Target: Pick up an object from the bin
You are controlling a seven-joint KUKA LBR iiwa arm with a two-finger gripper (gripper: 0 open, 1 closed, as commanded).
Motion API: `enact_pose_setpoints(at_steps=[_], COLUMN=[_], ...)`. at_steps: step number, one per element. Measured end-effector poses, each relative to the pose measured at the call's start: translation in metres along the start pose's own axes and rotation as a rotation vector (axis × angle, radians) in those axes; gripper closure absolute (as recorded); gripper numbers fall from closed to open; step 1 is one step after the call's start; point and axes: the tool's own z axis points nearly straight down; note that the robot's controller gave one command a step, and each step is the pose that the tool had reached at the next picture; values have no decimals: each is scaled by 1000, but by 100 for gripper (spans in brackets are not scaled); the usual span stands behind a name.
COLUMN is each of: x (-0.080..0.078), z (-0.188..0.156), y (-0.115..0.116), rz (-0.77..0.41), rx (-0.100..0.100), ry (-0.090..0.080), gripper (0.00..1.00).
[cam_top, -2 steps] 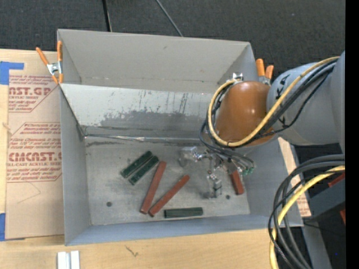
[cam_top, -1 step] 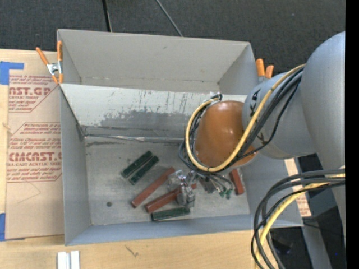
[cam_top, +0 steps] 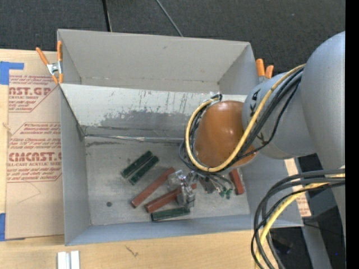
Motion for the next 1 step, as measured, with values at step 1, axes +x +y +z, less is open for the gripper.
enact_pose_setpoints(at_steps=[1], x=[-7], z=[-136], y=[4], rz=[-175], rx=[1], ry=[0], gripper=[100])
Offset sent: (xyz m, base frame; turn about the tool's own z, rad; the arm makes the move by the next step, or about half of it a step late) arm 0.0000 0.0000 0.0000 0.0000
